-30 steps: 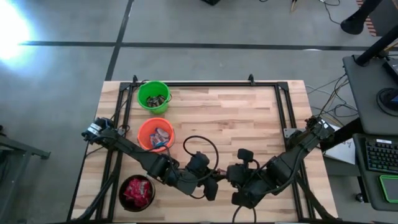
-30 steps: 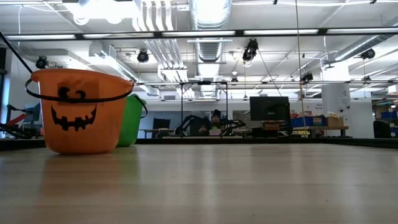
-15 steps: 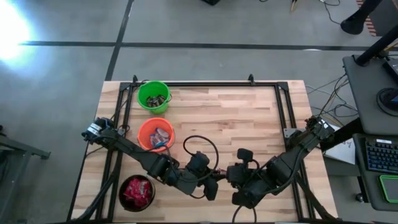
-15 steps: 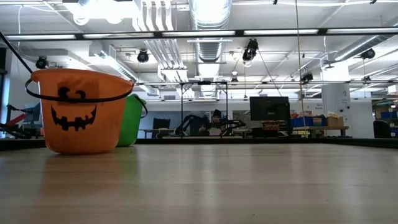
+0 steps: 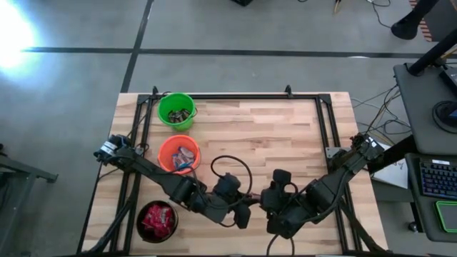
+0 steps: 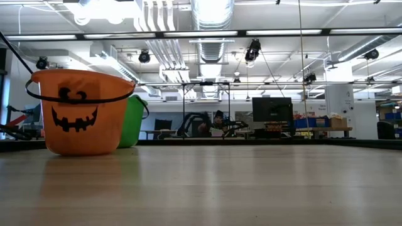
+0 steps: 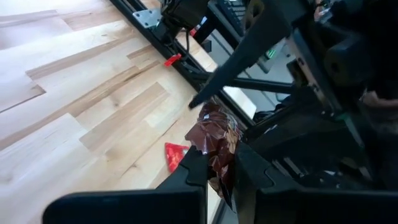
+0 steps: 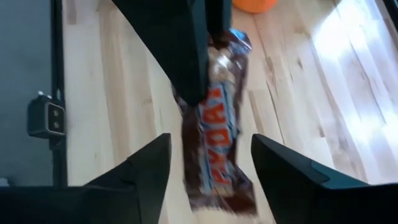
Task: Organize candy in baskets
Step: Put the brown chocolate into the green bucket
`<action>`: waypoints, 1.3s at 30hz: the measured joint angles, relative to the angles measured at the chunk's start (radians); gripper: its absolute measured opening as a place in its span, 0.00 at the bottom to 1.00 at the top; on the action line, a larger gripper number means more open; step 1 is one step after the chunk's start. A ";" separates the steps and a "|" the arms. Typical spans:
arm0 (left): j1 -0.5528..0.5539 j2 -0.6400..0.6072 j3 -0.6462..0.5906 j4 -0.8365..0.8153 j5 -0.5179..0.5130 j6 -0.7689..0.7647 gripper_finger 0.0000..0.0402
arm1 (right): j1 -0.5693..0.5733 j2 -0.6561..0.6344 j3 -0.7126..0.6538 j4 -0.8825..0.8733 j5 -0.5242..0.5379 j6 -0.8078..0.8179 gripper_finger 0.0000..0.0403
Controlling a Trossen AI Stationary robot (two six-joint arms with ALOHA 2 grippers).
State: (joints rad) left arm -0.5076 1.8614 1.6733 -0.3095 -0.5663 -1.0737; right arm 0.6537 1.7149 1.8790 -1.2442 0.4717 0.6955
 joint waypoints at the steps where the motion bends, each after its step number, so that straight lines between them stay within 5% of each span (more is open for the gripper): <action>1: 0.000 0.000 0.000 -0.009 0.000 0.000 0.02 | 0.000 0.000 0.000 -0.011 0.000 0.002 0.54; 11: 0.009 -0.009 0.000 -0.137 0.019 -0.005 0.02 | 0.000 0.000 0.000 -0.170 -0.010 0.092 0.61; 16: 0.020 -0.032 0.000 -0.232 0.024 -0.008 0.02 | 0.002 0.000 0.000 -0.214 -0.099 0.152 0.60; 25: 0.058 -0.126 0.000 -0.538 -0.014 -0.030 0.02 | 0.018 -0.002 0.000 -0.264 -0.162 0.178 0.60; 39: 0.155 -0.345 0.000 -1.040 -0.055 -0.192 0.02 | -0.096 -0.143 -0.036 -0.327 -0.015 0.134 0.61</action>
State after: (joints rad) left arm -0.3524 1.5161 1.6737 -1.3498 -0.6211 -1.2659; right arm 0.5581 1.5716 1.8432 -1.5715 0.4568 0.8292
